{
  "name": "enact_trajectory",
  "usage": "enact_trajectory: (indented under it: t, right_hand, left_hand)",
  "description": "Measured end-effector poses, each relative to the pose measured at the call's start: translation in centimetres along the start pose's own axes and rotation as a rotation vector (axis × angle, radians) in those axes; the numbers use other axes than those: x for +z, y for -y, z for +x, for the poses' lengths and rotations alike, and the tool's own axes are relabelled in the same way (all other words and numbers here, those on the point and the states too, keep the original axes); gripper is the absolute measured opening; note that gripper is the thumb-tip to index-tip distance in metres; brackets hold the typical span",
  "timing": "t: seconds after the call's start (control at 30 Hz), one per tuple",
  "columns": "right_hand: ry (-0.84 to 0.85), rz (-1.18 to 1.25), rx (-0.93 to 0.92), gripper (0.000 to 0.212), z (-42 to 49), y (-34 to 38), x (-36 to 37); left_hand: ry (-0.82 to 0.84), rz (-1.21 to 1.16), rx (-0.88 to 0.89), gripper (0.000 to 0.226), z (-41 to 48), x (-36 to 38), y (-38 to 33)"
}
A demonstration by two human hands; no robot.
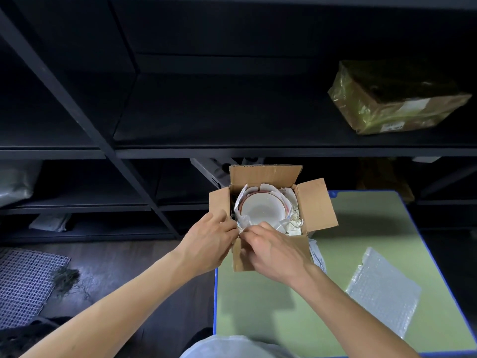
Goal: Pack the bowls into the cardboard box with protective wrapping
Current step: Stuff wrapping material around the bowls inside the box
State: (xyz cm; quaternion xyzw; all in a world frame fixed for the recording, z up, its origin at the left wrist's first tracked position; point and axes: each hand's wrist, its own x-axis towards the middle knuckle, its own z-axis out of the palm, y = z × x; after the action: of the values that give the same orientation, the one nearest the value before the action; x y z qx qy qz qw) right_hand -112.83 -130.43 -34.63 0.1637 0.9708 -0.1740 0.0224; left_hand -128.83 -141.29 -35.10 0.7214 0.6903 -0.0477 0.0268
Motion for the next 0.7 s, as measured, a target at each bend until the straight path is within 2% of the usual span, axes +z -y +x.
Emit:
enact_trajectory:
  t: [0.13, 0.27, 0.5, 0.7]
  right_hand:
    - [-0.011, 0.046, 0.010, 0.028, -0.7, -0.4, 0.1]
    - [-0.014, 0.054, 0.030, 0.030, -0.6, -0.1, 0.5]
    - [-0.011, 0.012, 0.109, 0.023, 0.2, 0.4, 0.5]
    - [0.027, -0.071, 0.072, 0.023, 0.5, 0.8, 0.2]
  left_hand:
    - [-0.034, -0.093, -0.016, 0.038, -0.9, -0.2, -0.1]
    - [-0.041, -0.143, -0.019, 0.038, -1.1, -0.2, -0.1]
    - [0.021, -0.061, -0.027, 0.035, -0.5, 0.1, -0.4]
    - [0.010, -0.082, -0.060, 0.034, -0.6, -0.1, -0.9]
